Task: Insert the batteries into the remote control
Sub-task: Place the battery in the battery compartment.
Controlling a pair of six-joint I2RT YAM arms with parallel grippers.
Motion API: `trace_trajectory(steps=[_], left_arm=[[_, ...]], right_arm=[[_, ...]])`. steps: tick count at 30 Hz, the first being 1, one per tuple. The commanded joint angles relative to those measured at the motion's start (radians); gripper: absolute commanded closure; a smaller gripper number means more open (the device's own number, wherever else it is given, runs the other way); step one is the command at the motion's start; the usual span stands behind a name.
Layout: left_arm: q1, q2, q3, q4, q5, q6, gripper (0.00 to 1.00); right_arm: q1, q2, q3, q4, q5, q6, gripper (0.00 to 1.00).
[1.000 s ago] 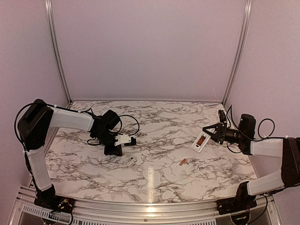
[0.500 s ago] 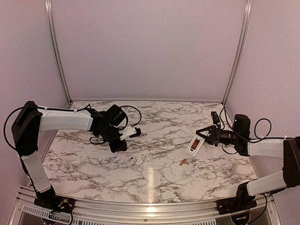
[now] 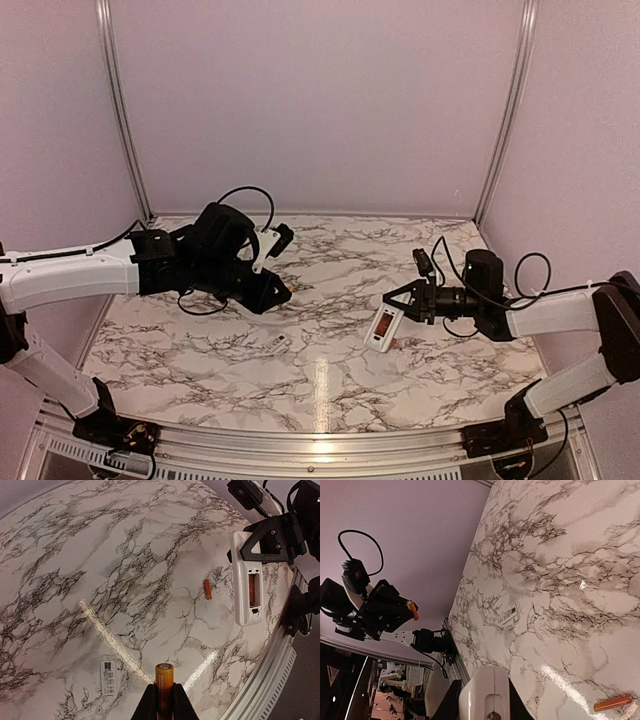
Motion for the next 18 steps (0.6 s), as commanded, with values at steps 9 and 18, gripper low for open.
trace_trajectory(steps=[9,18], left_arm=[[-0.152,0.035,-0.015,0.073,-0.058,-0.351,1.00],[-0.205,0.143,0.102,-0.024,-0.044,-0.416,1.00]], right_arm=[[0.205,0.175,0.080,0.153,0.151,0.146,1.00],[0.281,0.278,0.129,0.208,0.149,0.242,1.00]])
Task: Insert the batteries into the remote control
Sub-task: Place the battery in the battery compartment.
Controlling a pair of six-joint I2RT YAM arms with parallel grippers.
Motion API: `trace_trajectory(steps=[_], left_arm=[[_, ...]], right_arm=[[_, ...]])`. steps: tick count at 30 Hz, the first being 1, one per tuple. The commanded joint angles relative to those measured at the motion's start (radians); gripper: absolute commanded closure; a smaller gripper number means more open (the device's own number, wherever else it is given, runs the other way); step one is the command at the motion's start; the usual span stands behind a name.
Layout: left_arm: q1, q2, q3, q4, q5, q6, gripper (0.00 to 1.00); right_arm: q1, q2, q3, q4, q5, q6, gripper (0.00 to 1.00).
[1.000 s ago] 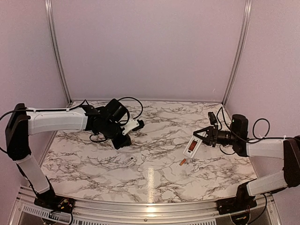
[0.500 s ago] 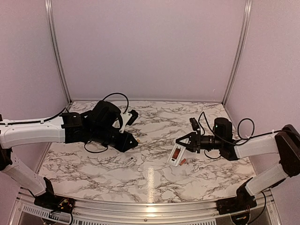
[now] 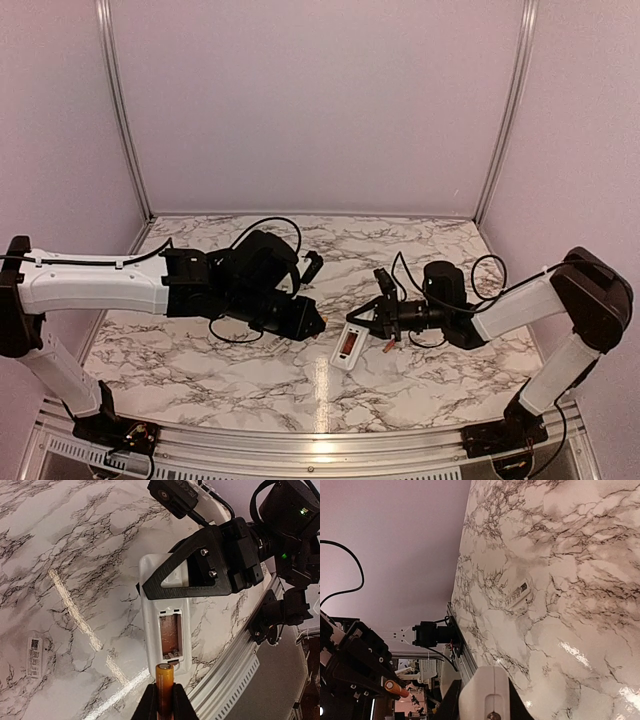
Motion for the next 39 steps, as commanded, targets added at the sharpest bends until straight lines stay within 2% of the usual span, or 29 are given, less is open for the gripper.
trace_trajectory(steps=[1,8,21,32,39], left_arm=[[-0.015,0.032,0.057,-0.070,-0.007,-0.054,1.00],[-0.024,0.088,0.091,-0.147,0.034,-0.081,1.00],[-0.032,0.174,0.123,-0.210,0.081,-0.130,1.00],[-0.032,0.220,0.160,-0.307,0.011,-0.141,1.00],[-0.032,0.250,0.183,-0.362,-0.025,-0.146,0.94]], right_arm=[[0.046,0.050,0.068,0.069,0.009,0.063,1.00],[0.088,0.140,0.103,0.146,-0.003,0.100,1.00],[0.128,0.195,0.125,0.188,0.013,0.142,1.00],[0.151,0.240,0.136,0.248,0.014,0.185,1.00],[0.152,0.249,0.132,0.283,0.017,0.214,1.00]])
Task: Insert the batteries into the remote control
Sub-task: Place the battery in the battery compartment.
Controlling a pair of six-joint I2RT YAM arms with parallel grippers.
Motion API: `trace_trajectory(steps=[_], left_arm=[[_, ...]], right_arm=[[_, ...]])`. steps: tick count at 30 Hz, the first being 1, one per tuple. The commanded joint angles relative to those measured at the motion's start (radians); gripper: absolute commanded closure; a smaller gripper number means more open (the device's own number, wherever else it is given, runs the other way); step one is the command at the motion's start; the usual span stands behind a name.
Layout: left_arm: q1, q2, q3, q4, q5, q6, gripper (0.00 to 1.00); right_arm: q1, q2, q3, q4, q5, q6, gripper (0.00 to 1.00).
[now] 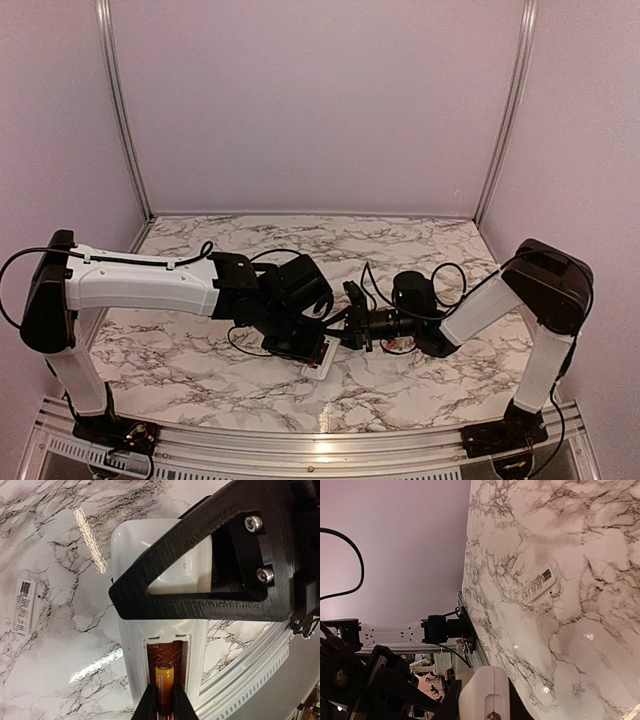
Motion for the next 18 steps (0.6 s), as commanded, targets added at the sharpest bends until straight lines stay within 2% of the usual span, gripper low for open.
trace_trajectory(steps=[1,18], left_arm=[[-0.004,0.038,0.019,-0.087,-0.046,-0.006,0.93],[-0.001,0.075,0.076,-0.128,-0.090,0.005,0.78]], right_arm=[[0.011,0.011,0.023,0.086,-0.005,0.044,1.00],[0.011,0.034,0.022,0.137,-0.025,0.071,1.00]])
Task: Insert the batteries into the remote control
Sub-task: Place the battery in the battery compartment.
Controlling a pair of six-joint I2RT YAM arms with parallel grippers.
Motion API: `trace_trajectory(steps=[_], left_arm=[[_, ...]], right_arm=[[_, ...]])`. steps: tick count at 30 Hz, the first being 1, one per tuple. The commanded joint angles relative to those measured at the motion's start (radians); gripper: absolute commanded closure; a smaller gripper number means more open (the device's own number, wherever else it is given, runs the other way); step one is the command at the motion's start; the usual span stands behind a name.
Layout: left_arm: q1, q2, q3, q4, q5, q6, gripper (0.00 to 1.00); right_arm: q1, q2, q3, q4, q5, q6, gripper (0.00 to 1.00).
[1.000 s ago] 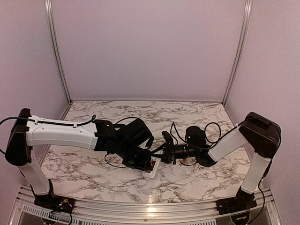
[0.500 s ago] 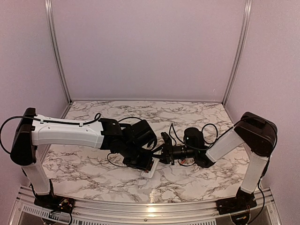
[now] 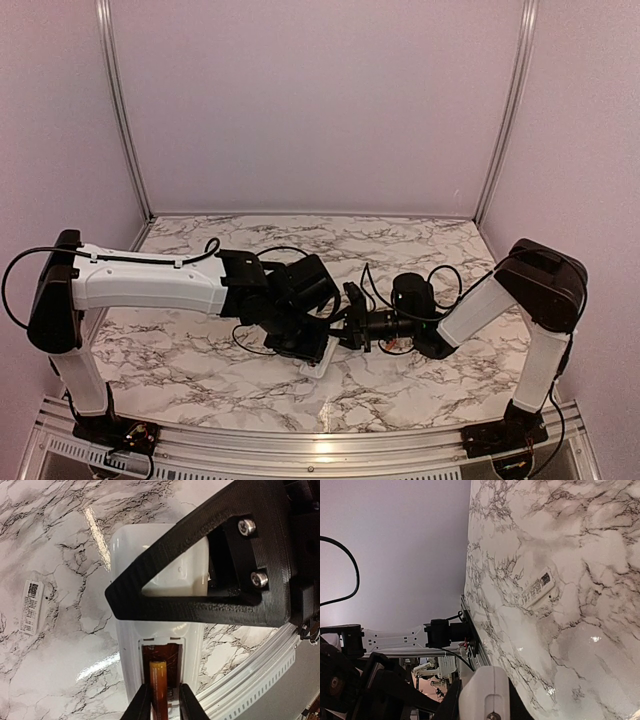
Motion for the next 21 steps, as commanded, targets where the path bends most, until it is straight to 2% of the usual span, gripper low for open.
trace_trajectory(steps=[1,11,15,21], left_arm=[[0.003,0.033,0.014,-0.067,-0.045,0.012,0.78],[0.015,-0.016,0.020,-0.070,-0.066,0.024,0.76],[0.014,-0.031,0.015,-0.069,-0.074,0.035,0.70],[0.014,-0.086,0.015,-0.070,-0.126,0.049,0.69]], right_arm=[[0.011,-0.002,0.020,0.078,-0.038,0.026,1.00],[0.010,-0.005,0.012,0.078,-0.037,0.024,1.00],[0.011,-0.008,0.013,0.074,-0.038,0.021,1.00],[0.010,-0.009,0.012,0.062,-0.039,0.014,1.00]])
